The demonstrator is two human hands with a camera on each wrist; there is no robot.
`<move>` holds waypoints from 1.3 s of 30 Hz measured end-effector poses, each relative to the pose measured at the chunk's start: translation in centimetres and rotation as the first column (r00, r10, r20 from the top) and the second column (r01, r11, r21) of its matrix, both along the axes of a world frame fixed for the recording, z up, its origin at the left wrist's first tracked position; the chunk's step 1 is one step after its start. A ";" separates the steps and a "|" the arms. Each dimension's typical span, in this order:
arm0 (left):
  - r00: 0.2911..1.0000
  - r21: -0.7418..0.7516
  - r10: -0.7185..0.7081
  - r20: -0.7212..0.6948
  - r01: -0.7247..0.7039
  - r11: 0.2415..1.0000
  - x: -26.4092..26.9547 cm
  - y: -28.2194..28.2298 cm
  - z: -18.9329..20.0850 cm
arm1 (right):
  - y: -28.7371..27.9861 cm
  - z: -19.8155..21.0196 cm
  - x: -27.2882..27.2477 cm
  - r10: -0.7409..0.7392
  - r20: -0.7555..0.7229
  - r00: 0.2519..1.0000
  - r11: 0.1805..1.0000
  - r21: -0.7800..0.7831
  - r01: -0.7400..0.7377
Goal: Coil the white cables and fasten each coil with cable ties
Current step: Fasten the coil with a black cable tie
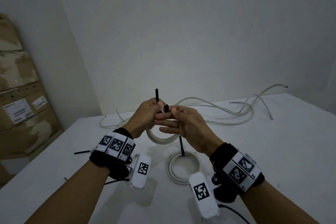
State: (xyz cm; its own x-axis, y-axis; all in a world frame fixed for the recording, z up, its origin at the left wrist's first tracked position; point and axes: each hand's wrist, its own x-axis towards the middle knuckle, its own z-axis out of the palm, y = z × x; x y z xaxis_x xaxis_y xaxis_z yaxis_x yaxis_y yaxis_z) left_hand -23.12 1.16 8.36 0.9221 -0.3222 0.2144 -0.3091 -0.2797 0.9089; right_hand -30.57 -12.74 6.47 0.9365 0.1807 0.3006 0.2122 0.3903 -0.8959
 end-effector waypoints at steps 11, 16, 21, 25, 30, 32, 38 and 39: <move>0.994 0.033 -0.078 0.080 0.076 0.997 -1.8 -0.5 -0.8 | -0.5 2.2 0.4 -0.208 0.080 0.975 0.956 -0.196 0.220; 0.992 0.009 -0.065 0.107 0.065 0.998 -1.9 -0.6 -0.9 | -0.5 2.3 0.4 -0.231 0.078 0.970 0.953 -0.185 0.241; 0.992 0.015 -0.049 0.120 0.047 0.999 -1.7 -0.8 -0.8 | -0.4 2.2 0.4 -0.248 0.067 0.967 0.949 -0.183 0.256; 0.987 0.047 -0.062 0.148 0.056 0.997 -1.4 -0.9 -1.2 | -0.4 2.0 0.5 -0.264 0.056 0.963 0.941 -0.206 0.270; 0.992 0.025 -0.040 0.123 0.037 0.999 -1.5 -1.1 -1.0 | -0.6 1.9 0.4 -0.269 0.105 0.957 0.944 -0.166 0.284; 0.991 0.027 -0.037 0.127 0.034 0.999 -1.5 -1.2 -0.9 | -0.6 1.7 0.4 -0.268 0.114 0.957 0.946 -0.158 0.284; 0.993 0.067 -0.037 0.112 0.030 0.997 -1.2 -1.1 -1.5 | -0.6 1.4 0.5 -0.265 0.097 0.959 0.942 -0.187 0.279; 0.992 0.079 -0.033 0.118 0.024 0.997 -1.2 -1.1 -1.5 | -0.6 1.3 0.6 -0.268 0.093 0.959 0.942 -0.183 0.281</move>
